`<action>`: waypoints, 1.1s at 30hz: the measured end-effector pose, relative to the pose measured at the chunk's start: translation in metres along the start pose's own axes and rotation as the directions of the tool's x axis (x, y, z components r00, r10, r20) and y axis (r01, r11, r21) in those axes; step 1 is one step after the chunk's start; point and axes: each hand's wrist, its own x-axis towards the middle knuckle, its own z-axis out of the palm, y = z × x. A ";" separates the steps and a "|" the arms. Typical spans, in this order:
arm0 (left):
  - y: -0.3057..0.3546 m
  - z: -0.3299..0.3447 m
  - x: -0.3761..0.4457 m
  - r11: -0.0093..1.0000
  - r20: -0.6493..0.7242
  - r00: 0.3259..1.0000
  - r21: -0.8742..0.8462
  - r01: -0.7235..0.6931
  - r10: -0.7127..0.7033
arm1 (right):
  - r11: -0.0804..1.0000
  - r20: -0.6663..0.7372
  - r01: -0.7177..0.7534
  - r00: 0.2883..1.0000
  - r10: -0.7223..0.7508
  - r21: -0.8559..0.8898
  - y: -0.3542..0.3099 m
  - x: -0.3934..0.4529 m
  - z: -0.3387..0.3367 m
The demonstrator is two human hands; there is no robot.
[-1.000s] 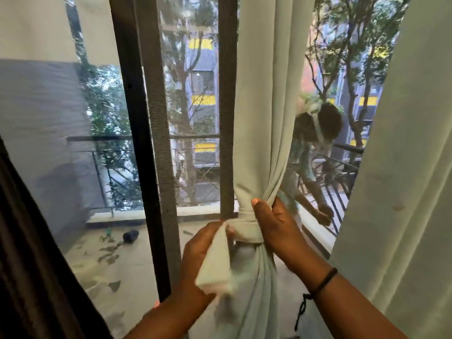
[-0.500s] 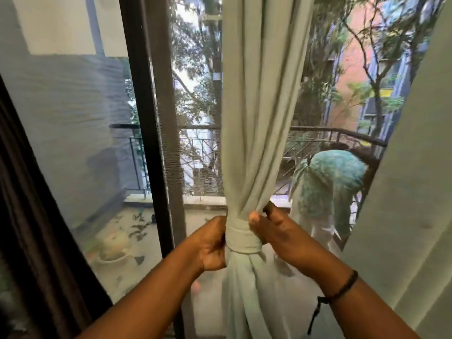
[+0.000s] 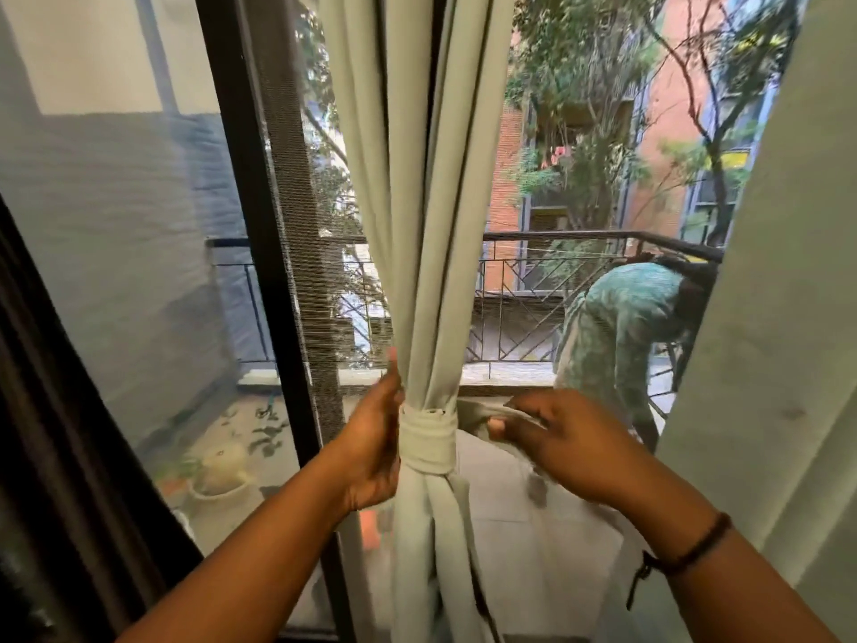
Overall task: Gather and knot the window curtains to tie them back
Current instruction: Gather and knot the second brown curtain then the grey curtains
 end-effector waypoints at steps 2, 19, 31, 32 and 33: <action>-0.009 0.004 -0.005 0.977 0.094 0.975 0.046 -0.207 0.202 | 0.996 -0.061 -0.023 0.998 0.028 0.081 0.003 -0.005 0.005; 0.006 -0.032 0.021 0.979 0.098 0.983 0.120 -0.165 0.154 | 0.947 -0.051 0.202 0.979 -0.196 0.250 -0.018 -0.003 0.024; 0.035 -0.080 0.008 -0.606 0.603 0.314 0.789 -0.102 0.733 | 0.781 -0.173 0.178 0.981 -0.090 0.598 -0.038 0.060 0.070; 0.040 -0.085 0.005 -0.622 0.601 0.330 0.781 -0.051 0.728 | 0.772 -0.185 0.177 0.980 -0.078 0.610 -0.041 0.065 0.073; 0.046 -0.088 0.003 -0.633 0.597 0.345 0.774 -0.011 0.724 | 0.769 -0.197 0.180 0.978 -0.071 0.614 -0.044 0.069 0.076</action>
